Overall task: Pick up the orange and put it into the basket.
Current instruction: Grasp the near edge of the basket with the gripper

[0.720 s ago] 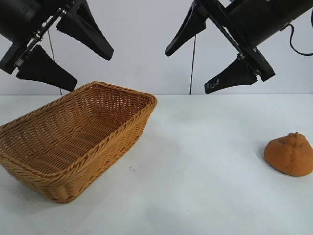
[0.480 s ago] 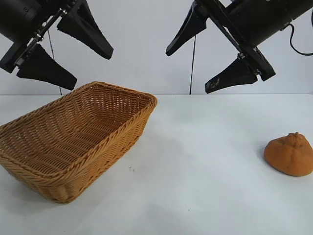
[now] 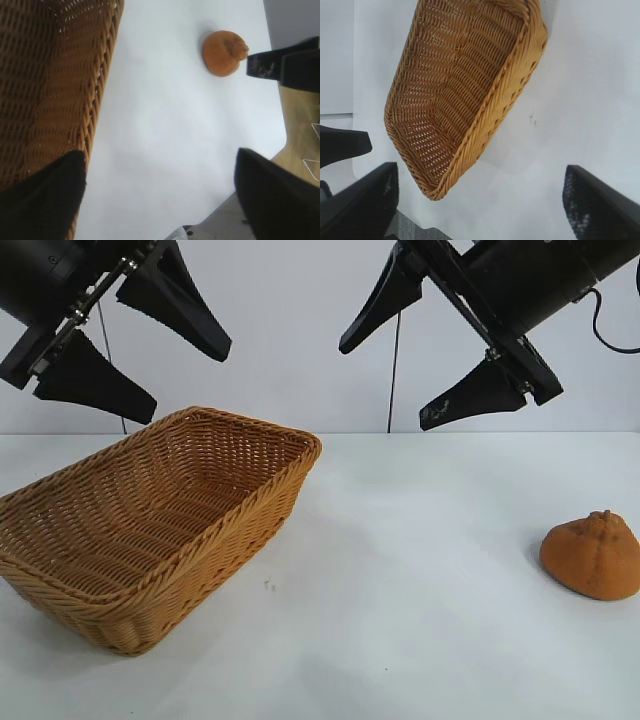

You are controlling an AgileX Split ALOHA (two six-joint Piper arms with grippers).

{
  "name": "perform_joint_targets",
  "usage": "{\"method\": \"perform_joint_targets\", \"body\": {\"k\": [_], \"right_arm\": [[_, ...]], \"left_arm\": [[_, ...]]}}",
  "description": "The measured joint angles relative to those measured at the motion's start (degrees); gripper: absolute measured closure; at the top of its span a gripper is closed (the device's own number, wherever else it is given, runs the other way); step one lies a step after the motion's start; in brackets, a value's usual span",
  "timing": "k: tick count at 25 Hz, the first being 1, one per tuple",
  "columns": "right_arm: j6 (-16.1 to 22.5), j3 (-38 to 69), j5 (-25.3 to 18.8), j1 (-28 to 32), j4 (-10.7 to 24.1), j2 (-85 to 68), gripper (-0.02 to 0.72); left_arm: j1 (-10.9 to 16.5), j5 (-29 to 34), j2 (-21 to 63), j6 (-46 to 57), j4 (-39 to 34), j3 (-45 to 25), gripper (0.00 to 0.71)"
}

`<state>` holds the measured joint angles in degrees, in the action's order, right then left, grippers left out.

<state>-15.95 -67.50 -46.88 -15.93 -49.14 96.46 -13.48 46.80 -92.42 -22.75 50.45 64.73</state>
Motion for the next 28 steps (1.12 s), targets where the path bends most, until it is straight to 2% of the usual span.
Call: {"method": "perform_joint_targets", "body": {"k": [21,25,28], "right_arm": [[0.0,0.0,0.04,0.0,0.0,0.0,0.093],[0.0,0.0,0.04,0.0,0.0,0.0,0.093],[0.0,0.0,0.31,0.0,0.16,0.0,0.093]], "left_arm": [[0.19,-0.17,0.0,0.08,-0.32,0.0,0.13],[0.9,-0.01,2.22,6.21,-8.05,0.0,0.13],[1.26,0.12,6.47,19.51,-19.53,0.0,0.13]]}}
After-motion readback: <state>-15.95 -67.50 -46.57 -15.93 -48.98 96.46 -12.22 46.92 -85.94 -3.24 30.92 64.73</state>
